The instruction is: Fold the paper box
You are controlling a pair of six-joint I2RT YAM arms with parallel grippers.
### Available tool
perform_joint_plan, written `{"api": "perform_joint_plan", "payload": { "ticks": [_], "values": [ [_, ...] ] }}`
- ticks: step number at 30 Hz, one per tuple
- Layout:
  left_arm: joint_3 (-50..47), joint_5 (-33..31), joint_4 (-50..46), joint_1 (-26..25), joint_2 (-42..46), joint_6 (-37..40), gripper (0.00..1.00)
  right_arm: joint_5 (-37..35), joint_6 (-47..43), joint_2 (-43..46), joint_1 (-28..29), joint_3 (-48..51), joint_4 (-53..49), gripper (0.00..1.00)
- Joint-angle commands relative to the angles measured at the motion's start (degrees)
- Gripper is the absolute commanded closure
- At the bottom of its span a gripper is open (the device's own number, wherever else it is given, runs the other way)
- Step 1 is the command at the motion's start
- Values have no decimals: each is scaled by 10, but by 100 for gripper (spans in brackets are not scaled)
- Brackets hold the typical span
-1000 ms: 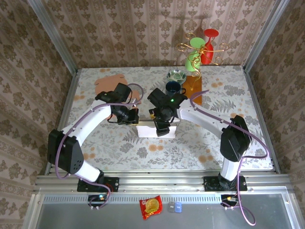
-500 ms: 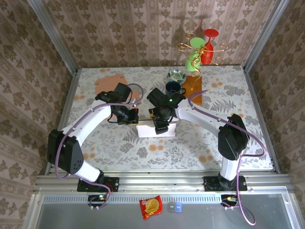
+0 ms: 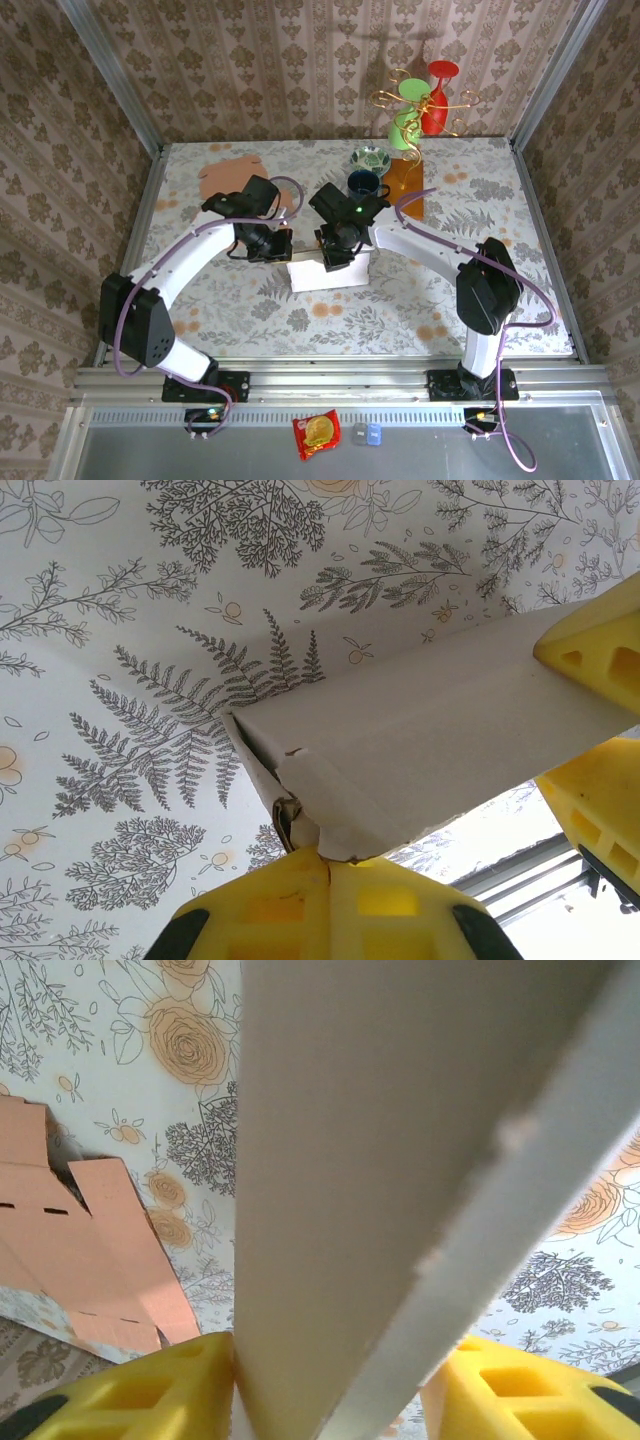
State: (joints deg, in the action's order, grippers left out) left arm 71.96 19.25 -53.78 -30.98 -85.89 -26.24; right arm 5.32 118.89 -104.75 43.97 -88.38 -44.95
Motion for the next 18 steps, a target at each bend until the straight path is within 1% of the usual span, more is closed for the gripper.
{"api": "perform_joint_plan", "payload": {
  "ticks": [1, 4, 6, 18],
  "values": [
    [-10, 0, -9, -12, 18, -19, 100, -9, 75, -2, -1, 19, -17, 56],
    [-18, -6, 4, -21, 30, -36, 100, -14, 76, 6, -2, 26, -13, 65],
    [-26, -13, 16, -28, 39, -50, 100, -14, 76, 11, -3, 30, -13, 67],
    [-86, -36, 80, -50, 79, -121, 100, -23, 63, 41, -4, 59, 1, 67]
  ]
}}
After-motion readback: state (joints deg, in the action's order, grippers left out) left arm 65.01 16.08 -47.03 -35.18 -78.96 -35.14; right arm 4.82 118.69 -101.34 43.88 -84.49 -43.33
